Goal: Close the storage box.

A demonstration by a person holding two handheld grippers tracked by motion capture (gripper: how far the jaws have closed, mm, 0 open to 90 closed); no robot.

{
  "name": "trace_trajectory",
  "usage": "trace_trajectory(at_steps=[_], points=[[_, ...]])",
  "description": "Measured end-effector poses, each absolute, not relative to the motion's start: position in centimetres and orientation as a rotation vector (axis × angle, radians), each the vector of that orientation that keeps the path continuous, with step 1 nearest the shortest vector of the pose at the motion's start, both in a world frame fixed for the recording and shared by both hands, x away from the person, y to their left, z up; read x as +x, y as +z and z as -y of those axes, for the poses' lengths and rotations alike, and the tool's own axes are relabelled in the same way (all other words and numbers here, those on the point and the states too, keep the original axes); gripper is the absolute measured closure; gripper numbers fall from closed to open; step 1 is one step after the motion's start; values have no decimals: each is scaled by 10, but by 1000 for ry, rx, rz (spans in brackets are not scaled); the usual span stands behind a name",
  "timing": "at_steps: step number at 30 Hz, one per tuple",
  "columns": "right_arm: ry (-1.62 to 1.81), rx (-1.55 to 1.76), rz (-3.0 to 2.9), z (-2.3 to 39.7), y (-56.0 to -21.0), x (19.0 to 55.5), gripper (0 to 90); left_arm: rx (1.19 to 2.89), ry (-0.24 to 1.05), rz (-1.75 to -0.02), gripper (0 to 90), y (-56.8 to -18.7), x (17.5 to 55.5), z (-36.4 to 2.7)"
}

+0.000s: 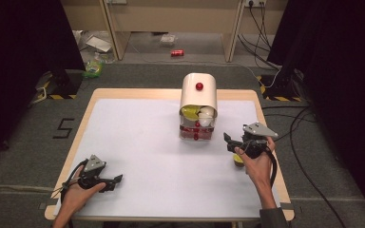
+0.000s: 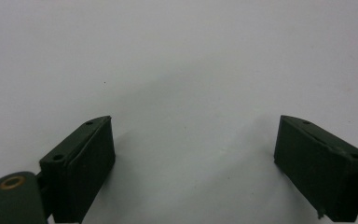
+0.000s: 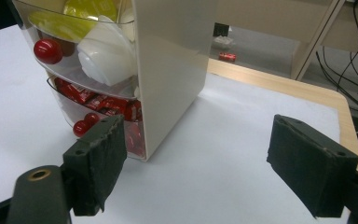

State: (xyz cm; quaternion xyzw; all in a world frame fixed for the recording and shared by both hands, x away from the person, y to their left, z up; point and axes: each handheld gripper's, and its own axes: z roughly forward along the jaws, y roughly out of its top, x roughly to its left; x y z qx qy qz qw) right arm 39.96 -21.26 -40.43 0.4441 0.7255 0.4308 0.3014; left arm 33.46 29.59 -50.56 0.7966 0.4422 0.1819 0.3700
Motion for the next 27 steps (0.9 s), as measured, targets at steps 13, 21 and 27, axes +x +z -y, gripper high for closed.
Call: trace_trajectory(at_steps=[13, 21, 27], points=[[1145, 1192, -1922, 222, -407, 389, 200, 2044, 467, -1135, 115, -506, 335, -296], [1149, 1207, -1918, 227, -410, 383, 200, 2044, 467, -1135, 115, -506, 335, -296], [1142, 1214, -1921, 231, -412, 379, 201, 2045, 467, -1135, 115, -506, 335, -296]])
